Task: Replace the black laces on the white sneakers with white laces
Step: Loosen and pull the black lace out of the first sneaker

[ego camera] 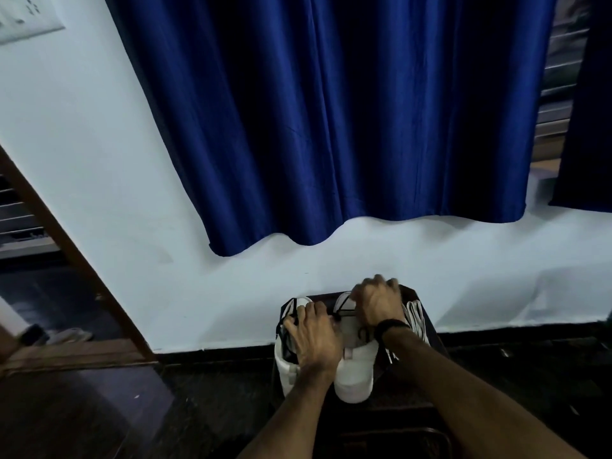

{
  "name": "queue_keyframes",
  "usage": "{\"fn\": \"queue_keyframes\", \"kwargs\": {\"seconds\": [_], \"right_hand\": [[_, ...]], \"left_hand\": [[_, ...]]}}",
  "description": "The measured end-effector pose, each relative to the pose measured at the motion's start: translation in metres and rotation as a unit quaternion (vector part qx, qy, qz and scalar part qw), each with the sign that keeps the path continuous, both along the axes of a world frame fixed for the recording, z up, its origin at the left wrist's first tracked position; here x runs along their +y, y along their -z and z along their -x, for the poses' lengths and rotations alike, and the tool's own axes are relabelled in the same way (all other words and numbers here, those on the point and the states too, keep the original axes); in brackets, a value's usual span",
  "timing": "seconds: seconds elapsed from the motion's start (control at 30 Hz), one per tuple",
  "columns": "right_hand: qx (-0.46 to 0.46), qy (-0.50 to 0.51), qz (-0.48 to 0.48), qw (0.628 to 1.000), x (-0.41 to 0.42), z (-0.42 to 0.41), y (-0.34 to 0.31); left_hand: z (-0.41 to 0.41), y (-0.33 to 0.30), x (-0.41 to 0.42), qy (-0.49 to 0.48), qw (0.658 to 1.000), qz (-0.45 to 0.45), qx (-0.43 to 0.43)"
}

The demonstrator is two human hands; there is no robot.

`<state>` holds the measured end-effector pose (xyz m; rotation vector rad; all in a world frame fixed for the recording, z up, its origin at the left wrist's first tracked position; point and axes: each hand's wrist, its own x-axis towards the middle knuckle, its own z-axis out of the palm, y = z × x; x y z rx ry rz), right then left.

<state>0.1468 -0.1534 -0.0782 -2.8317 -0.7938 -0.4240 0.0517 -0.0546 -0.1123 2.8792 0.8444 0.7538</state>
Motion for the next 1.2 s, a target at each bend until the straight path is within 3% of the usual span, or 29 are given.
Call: {"fn": "queue_keyframes", "kwargs": {"seconds": [0.03, 0.1, 0.13, 0.23, 0.3, 0.37, 0.43, 0.5, 0.57, 0.63, 0.67, 0.73, 0.77, 0.8, 0.83, 0.9, 0.97, 1.03, 1.1, 1.13, 1.2], "right_hand": [[0.012, 0.075, -0.086, 0.993, -0.008, -0.006, -0.007], [0.073, 0.205, -0.252, 0.943, -0.027, -0.023, -0.020], [0.106, 0.225, -0.283, 0.926, -0.034, -0.031, -0.021], [0.100, 0.177, -0.149, 0.968, -0.037, -0.034, -0.015], [0.060, 0.072, -0.119, 0.988, -0.030, -0.027, -0.010], [0.092, -0.076, -0.080, 0.990, -0.016, -0.022, -0.006], [0.124, -0.171, 0.024, 0.977, 0.002, -0.007, 0.000], [0.100, -0.164, 0.057, 0.980, 0.014, 0.007, 0.010], [0.079, -0.136, 0.030, 0.987, 0.015, 0.009, 0.012], [0.088, -0.101, -0.061, 0.989, 0.009, 0.005, 0.006], [0.097, -0.057, -0.154, 0.982, 0.002, 0.000, 0.002], [0.137, 0.069, -0.383, 0.911, -0.013, -0.013, -0.008], [0.147, 0.127, -0.454, 0.869, -0.021, -0.019, -0.011], [0.145, 0.168, -0.475, 0.852, -0.027, -0.023, -0.011], [0.138, 0.195, -0.442, 0.865, -0.032, -0.025, -0.010], [0.086, 0.199, -0.285, 0.934, -0.034, -0.021, -0.008], [0.029, 0.091, -0.187, 0.978, -0.028, -0.014, -0.003], [0.058, -0.068, -0.112, 0.990, -0.013, -0.010, 0.001], [0.081, -0.164, 0.024, 0.983, 0.005, -0.003, 0.010], [0.060, -0.171, 0.074, 0.981, 0.012, 0.000, 0.015], [0.047, -0.135, 0.085, 0.986, 0.019, 0.003, 0.023]], "left_hand": [[-0.001, -0.001, 0.000, -0.003, 1.000, -0.002, -0.004], [-0.002, -0.001, 0.001, -0.003, 1.000, -0.003, -0.005], [-0.002, 0.000, 0.001, 0.000, 1.000, -0.005, -0.002], [-0.001, 0.004, 0.003, 0.011, 1.000, -0.014, 0.005], [-0.002, 0.003, 0.002, 0.014, 1.000, -0.011, 0.006], [-0.002, 0.002, 0.002, 0.020, 1.000, -0.007, 0.011], [-0.001, 0.005, 0.004, 0.025, 0.999, -0.007, 0.019], [0.000, 0.006, 0.006, 0.024, 0.999, -0.013, 0.025], [0.000, 0.007, 0.006, 0.022, 0.999, -0.016, 0.020], [-0.001, 0.005, 0.005, 0.019, 1.000, -0.010, 0.005], [-0.001, 0.004, 0.005, 0.018, 1.000, -0.007, -0.001], [-0.001, 0.002, 0.003, 0.014, 1.000, -0.007, -0.013], [-0.001, 0.002, 0.003, 0.013, 1.000, -0.009, -0.014], [-0.001, 0.003, 0.003, 0.013, 1.000, -0.012, -0.012], [-0.001, 0.004, 0.004, 0.014, 1.000, -0.015, -0.008], [-0.002, 0.006, 0.004, 0.018, 1.000, -0.018, -0.002], [-0.002, 0.005, 0.004, 0.019, 1.000, -0.015, 0.001], [-0.002, 0.004, 0.003, 0.021, 1.000, -0.012, 0.008], [0.000, 0.005, 0.004, 0.021, 1.000, -0.006, 0.015], [0.000, 0.006, 0.004, 0.021, 1.000, 0.001, 0.019], [0.001, 0.006, 0.004, 0.023, 0.999, 0.012, 0.021]]}}
